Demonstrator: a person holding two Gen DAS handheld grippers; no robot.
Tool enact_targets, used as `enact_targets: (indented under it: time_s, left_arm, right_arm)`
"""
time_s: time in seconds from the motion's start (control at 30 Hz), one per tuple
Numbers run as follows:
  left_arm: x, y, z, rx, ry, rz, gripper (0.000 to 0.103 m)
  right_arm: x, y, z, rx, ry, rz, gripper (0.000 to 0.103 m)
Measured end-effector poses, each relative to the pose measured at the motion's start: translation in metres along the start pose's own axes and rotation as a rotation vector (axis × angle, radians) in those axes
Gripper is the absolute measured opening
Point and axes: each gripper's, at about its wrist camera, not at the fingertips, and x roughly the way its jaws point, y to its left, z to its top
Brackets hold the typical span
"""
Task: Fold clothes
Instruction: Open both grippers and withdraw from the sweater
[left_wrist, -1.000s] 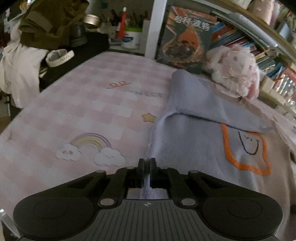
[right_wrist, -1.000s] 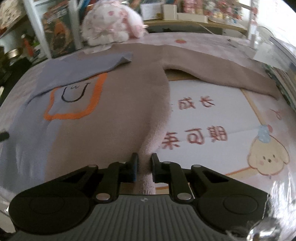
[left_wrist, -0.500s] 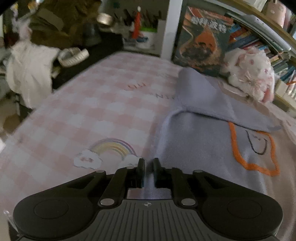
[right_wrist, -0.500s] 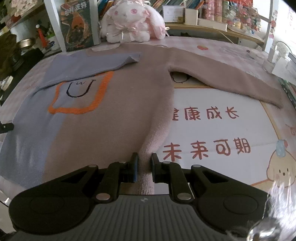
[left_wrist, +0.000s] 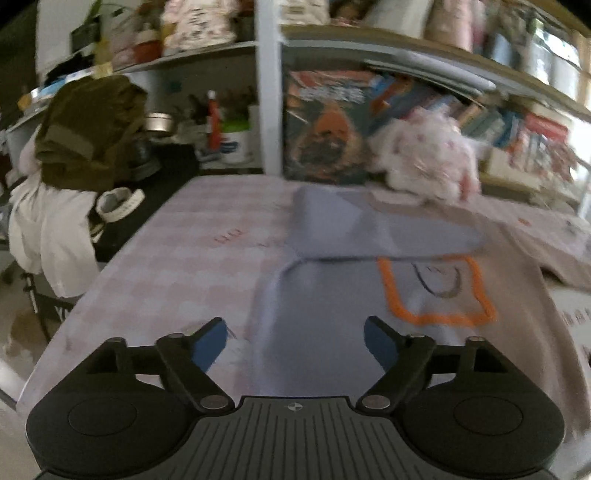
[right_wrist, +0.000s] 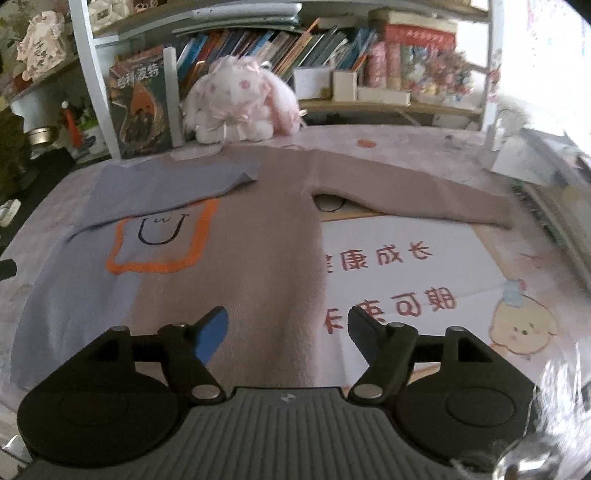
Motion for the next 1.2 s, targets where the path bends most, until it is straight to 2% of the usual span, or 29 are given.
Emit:
enact_targets:
  time_s: [0.1, 0.27, 0.57, 0.8, 1.0, 1.2]
  left_arm:
    - [-0.01, -0.01, -0.01, 0.04, 0.002, -0.054, 0.094]
    - [-0.021, -0.021, -0.023, 0.121, -0.008, -0.099, 0.097]
    - [-0.02, -0.019, -0.032, 0.103, 0.042, -0.165, 0.097]
    - [-0.016, -0.034, -0.032, 0.126, 0.07, -0.206, 0.097]
    - [-0.011, -0.056, -0.029, 0.147, 0.084, -0.217, 0.097]
    - [-0.001, -0.085, -0.024, 0.154, 0.102, -0.18, 0.097]
  right_arm:
    - [-0.012, 0.007, -0.008, -0.002, -0.022, -0.036, 0.078]
    - [-0.029, 0.015, -0.023, -0.01, -0.031, -0.068, 0.084]
    - [-0.045, 0.019, -0.04, -0.011, -0.006, -0.123, 0.087]
    - [-0.05, 0.014, -0.043, -0.011, -0.008, -0.146, 0.087]
    - [-0.049, -0.008, -0.042, 0.03, -0.002, -0.165, 0.087]
    - [-0.035, -0.035, -0.034, 0.048, 0.008, -0.145, 0.087]
